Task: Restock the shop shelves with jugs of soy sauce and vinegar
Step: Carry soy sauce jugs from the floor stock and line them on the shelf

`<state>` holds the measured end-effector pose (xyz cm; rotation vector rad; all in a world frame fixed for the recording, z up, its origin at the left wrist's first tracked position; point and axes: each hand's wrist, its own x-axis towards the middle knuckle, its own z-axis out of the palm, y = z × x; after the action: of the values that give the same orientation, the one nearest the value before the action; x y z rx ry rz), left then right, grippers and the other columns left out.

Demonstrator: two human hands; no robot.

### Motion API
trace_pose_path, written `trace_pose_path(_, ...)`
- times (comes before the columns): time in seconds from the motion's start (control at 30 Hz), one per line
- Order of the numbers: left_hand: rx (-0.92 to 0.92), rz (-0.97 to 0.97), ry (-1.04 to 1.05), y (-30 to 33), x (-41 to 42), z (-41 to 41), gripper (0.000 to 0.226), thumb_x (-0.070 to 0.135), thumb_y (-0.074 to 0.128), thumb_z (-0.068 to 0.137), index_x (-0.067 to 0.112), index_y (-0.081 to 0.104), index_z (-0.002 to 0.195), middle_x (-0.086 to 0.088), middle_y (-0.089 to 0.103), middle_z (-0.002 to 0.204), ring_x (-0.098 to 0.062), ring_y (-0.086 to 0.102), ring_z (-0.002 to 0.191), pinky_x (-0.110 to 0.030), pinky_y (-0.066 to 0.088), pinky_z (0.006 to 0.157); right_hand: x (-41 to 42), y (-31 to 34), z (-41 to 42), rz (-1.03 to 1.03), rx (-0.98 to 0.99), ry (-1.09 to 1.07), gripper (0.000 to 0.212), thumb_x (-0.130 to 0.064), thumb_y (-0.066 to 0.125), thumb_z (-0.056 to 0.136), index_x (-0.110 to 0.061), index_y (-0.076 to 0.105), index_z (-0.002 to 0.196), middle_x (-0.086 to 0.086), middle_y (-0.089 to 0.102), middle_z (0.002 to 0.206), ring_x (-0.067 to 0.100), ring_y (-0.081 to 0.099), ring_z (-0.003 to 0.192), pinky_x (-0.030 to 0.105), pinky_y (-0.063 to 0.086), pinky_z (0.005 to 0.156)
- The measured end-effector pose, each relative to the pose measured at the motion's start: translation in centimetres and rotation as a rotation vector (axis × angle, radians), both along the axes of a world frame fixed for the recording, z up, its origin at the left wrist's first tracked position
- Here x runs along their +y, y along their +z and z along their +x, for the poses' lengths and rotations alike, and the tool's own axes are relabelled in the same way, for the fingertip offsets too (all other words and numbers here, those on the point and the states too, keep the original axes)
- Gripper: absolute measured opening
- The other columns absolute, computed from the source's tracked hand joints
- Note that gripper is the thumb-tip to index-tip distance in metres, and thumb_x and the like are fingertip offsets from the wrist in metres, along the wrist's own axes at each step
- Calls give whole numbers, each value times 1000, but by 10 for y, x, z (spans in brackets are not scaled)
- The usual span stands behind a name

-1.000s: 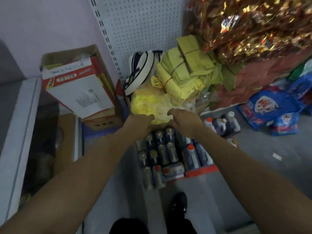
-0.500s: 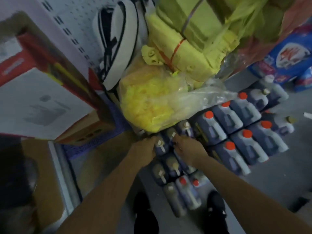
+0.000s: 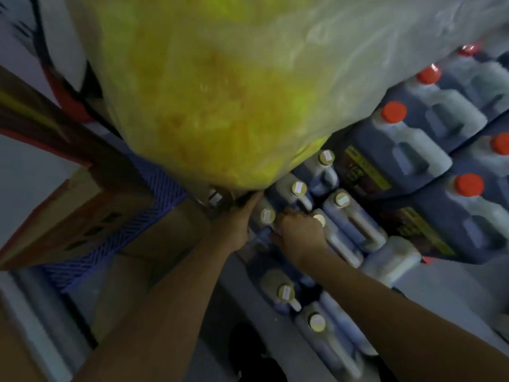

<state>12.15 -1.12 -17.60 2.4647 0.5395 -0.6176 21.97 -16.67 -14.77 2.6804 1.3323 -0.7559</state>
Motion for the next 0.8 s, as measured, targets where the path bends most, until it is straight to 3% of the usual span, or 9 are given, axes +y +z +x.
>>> trace_pose_path(0.17,-66,20,53,-18,4,-4,91,18,62,99,41,0,162,-16,46,155,-40,55,126,-52,54,92,-6,-5,-1,133,55,-50,29,-40,54,100,-15,64,111,8,60,117,37,65,96,40,43,66)
trace_pose_path(0.3,-147,107,107,-23,-4,-19,98,29,73,91,41,5,161,-18,54,145,-41,59,121,-51,54,90,-14,-6,-10,228,58,33,24,-36,57,98,-13,63,103,9,60,108,41,66,84,42,42,59)
trace_pose_path(0.43,-140,72,229,-34,-6,-37,113,31,86,80,53,-1,148,-19,43,147,-42,60,116,-53,56,87,-13,-9,-16,275,69,148,39,-46,39,95,-15,62,97,7,57,102,40,63,73,38,34,51)
trace_pose_path(0.5,-124,77,238,-39,0,-41,107,29,86,80,48,7,149,-16,35,151,-41,55,123,-50,55,90,-10,-10,-11,307,85,184,31,-40,46,96,-14,64,100,9,58,104,41,62,71,40,40,49)
trace_pose_path(0.6,-195,-98,292,-43,7,-46,106,31,92,69,33,28,154,-8,39,156,-35,45,139,-50,49,103,-4,-9,-1,328,105,233,26,-34,51,95,-14,63,105,11,56,109,42,61,70,50,49,52)
trace_pose_path(0.8,-340,-281,591,-7,-19,-96,91,39,93,59,35,46,137,5,58,136,-17,57,125,-46,55,97,5,29,-8,416,83,369,20,-30,48,97,-16,61,105,6,52,111,39,61,68,47,48,46)
